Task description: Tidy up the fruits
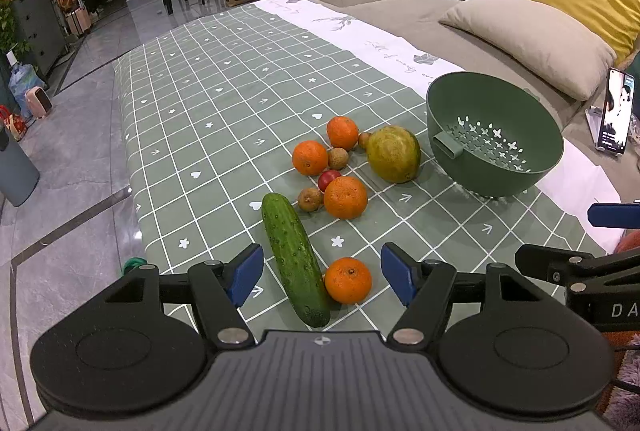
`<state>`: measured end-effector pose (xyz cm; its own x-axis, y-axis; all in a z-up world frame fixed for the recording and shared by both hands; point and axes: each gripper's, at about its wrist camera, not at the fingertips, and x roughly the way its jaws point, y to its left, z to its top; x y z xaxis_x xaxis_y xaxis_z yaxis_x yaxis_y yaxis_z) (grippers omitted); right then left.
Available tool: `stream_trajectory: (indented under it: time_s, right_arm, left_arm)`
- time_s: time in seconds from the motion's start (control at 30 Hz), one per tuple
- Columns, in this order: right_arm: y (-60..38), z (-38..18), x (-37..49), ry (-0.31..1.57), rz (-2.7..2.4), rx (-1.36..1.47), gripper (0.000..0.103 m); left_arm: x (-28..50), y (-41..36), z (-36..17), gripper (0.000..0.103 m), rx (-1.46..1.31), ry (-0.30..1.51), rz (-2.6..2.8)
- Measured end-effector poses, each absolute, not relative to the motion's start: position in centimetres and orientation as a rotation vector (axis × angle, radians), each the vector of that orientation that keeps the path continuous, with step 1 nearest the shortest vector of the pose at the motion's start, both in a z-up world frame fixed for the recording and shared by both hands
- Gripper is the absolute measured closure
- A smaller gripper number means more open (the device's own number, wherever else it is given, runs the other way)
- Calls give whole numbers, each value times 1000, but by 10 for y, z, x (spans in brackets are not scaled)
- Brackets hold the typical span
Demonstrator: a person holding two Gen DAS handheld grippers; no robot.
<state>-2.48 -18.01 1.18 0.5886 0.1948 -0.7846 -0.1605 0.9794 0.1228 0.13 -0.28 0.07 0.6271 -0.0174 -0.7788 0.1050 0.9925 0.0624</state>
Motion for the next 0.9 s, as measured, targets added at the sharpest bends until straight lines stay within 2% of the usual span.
stream_trajectory:
  time_s: [0.9]
  right_arm:
    - [-183,12,-24,923,191,55,9]
  left_arm:
    - [-1,0,1,24,109,886,-64]
